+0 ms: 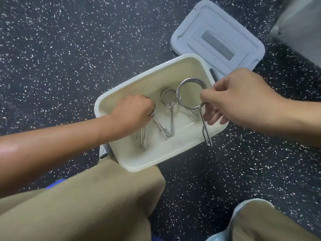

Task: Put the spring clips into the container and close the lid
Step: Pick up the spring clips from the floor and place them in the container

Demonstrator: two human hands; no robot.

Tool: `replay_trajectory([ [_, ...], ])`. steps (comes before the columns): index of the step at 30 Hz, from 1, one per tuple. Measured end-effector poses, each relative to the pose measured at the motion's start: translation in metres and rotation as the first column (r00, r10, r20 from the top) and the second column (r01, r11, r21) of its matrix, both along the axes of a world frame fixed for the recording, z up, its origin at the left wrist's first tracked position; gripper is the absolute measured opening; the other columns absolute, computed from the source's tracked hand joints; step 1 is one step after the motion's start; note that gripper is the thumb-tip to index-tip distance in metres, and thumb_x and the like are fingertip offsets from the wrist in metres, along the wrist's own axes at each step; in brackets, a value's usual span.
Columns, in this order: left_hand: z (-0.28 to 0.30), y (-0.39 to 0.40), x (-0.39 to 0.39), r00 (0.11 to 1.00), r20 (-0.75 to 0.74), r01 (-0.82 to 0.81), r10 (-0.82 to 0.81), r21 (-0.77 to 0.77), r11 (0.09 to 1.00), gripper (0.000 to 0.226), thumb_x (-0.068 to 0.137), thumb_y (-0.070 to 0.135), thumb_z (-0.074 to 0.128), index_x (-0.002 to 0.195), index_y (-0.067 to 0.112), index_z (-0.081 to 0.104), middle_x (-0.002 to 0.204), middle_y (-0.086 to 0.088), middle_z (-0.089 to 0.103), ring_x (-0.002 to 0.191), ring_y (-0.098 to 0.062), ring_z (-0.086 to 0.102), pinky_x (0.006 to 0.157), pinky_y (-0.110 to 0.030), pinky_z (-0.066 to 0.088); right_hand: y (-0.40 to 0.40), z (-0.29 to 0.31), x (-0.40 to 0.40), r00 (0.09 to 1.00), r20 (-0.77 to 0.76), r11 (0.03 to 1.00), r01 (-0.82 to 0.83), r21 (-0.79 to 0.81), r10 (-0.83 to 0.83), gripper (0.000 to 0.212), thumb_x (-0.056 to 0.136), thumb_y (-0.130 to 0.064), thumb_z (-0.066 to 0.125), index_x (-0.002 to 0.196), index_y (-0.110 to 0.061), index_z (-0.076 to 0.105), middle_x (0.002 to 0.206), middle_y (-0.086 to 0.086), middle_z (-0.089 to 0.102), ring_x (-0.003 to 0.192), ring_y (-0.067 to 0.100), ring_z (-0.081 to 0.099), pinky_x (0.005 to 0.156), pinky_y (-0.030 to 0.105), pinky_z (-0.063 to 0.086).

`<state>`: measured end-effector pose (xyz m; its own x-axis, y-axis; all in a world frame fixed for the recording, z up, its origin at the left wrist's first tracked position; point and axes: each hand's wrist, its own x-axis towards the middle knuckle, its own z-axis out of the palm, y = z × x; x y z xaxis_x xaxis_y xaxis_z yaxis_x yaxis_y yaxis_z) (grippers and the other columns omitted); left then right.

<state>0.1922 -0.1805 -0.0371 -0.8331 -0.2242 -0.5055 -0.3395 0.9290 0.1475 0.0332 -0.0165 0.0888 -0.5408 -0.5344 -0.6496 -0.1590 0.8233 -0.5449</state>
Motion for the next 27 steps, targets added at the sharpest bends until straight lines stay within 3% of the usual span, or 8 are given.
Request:
replay_trajectory([
  [5, 0.002, -0.005, 0.005, 0.994, -0.062, -0.086, 0.093, 0.104, 0.991, 0.019, 0.086, 0.030, 0.066, 0.087, 0.013, 0.059, 0.085, -0.003, 0.054, 0.078, -0.033, 0.055, 0.062, -0.036, 0.044, -0.037, -0.043, 0.013, 0.997, 0.058, 0.998, 0.058, 0.022, -0.059, 0.035, 0.081, -0.025, 0.057, 0.062, -0.001, 0.075, 0.058, 0.008, 0.076, 0.061, 0.027, 0.078, 0.071, 0.050, 0.065],
  [9, 0.009, -0.006, 0.008, 0.991, -0.092, -0.089, 0.101, 0.130, 0.987, 0.025, 0.087, 0.029, 0.068, 0.100, 0.009, 0.064, 0.097, -0.009, 0.064, 0.087, -0.036, 0.062, 0.068, -0.042, 0.053, -0.053, -0.077, 0.023, 0.981, 0.093, 0.984, 0.163, 0.076, -0.170, 0.034, 0.084, -0.024, 0.058, 0.065, 0.001, 0.072, 0.054, 0.011, 0.074, 0.061, 0.032, 0.078, 0.063, 0.037, 0.064],
  [15, 0.013, -0.006, 0.008, 0.986, -0.111, -0.104, 0.122, 0.153, 0.983, 0.022, 0.087, 0.022, 0.066, 0.107, 0.013, 0.064, 0.099, -0.009, 0.065, 0.092, -0.036, 0.062, 0.071, -0.042, 0.052, -0.062, -0.108, 0.023, 0.983, 0.063, 0.972, 0.158, 0.172, -0.171, 0.033, 0.085, -0.017, 0.055, 0.062, 0.002, 0.071, 0.053, 0.014, 0.073, 0.053, 0.032, 0.076, 0.060, 0.041, 0.065],
  [19, 0.017, -0.007, 0.006, 0.987, -0.113, -0.095, 0.116, 0.173, 0.980, 0.021, 0.091, 0.022, 0.063, 0.110, 0.013, 0.065, 0.102, -0.009, 0.066, 0.093, -0.034, 0.062, 0.070, -0.040, 0.051, -0.067, -0.116, 0.020, 0.994, 0.029, 0.974, 0.099, 0.204, -0.107, 0.035, 0.086, -0.018, 0.053, 0.062, 0.000, 0.071, 0.055, 0.014, 0.074, 0.055, 0.031, 0.076, 0.067, 0.045, 0.066],
  [24, 0.021, -0.011, 0.010, 0.987, -0.114, -0.093, 0.113, 0.167, 0.982, 0.027, 0.093, 0.032, 0.063, 0.109, 0.010, 0.065, 0.101, -0.009, 0.067, 0.092, -0.034, 0.062, 0.072, -0.042, 0.052, -0.067, -0.113, 0.019, 0.995, -0.030, 0.961, -0.086, 0.263, 0.097, 0.043, 0.084, -0.022, 0.048, 0.053, -0.003, 0.071, 0.060, 0.010, 0.077, 0.063, 0.028, 0.077, 0.076, 0.039, 0.063],
  [27, 0.026, -0.012, 0.014, 0.985, -0.114, -0.109, 0.127, 0.157, 0.982, 0.023, 0.092, 0.033, 0.062, 0.104, 0.013, 0.064, 0.097, -0.005, 0.066, 0.090, -0.032, 0.061, 0.074, -0.044, 0.054, -0.065, -0.106, 0.017, 0.975, -0.054, 0.941, -0.194, 0.277, 0.217, 0.047, 0.086, -0.026, 0.047, 0.056, -0.001, 0.073, 0.055, 0.009, 0.075, 0.060, 0.026, 0.076, 0.072, 0.039, 0.063],
])
